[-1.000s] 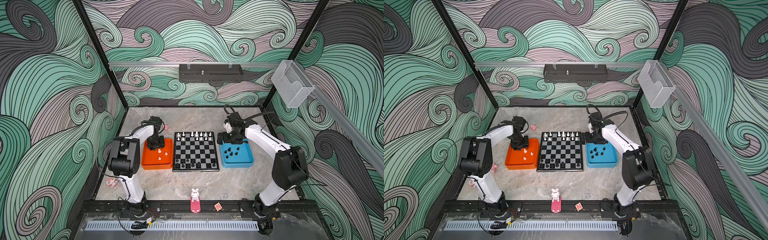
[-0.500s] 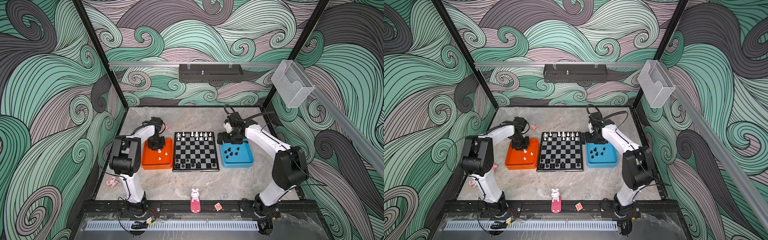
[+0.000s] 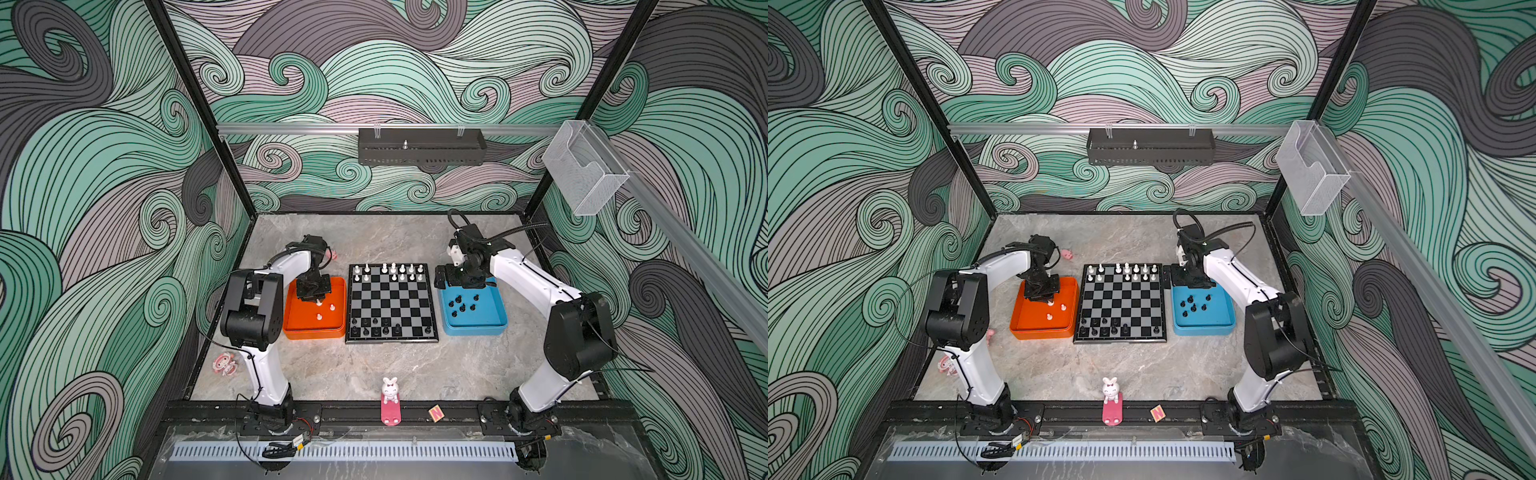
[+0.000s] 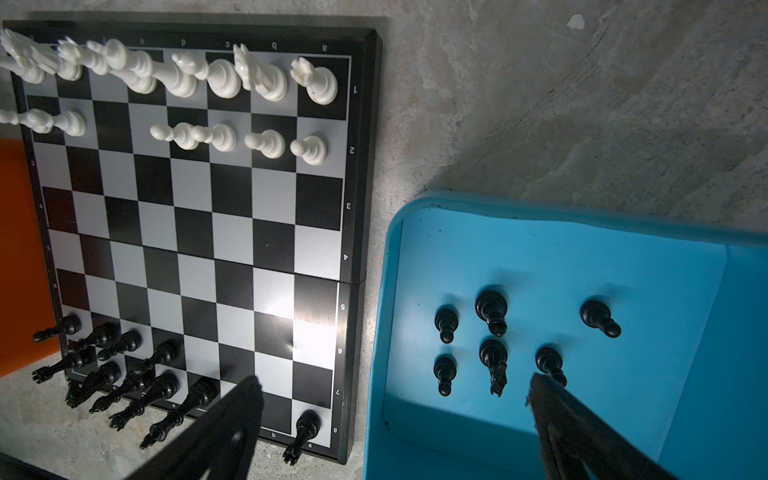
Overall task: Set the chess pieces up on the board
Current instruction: 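Close the left gripper on the white pawn and lift it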
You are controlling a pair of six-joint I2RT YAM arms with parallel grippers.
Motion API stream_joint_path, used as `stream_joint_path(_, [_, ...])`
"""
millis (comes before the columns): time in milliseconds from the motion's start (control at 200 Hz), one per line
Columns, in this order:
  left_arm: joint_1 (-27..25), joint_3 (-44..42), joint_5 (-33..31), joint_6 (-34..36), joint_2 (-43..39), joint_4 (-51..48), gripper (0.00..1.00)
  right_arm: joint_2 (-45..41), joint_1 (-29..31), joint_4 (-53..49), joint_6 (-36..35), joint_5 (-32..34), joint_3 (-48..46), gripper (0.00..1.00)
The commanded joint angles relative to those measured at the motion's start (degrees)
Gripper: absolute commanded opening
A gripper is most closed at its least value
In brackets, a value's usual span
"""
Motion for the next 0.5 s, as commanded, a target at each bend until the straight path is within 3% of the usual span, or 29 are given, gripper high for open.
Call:
stream_joint_path(0, [-0.32, 1.34, -0.34, 0.42, 0.4, -0.69, 0.15, 0.09, -0.35, -0.03, -0.52, 0.39, -0.25, 1.0])
stream_joint_path(495, [-0.3, 2.74, -1.26, 1.32, -0.23, -2.2, 0.14, -0.05, -0.32, 0.04, -0.43, 0.31, -0.21, 1.0])
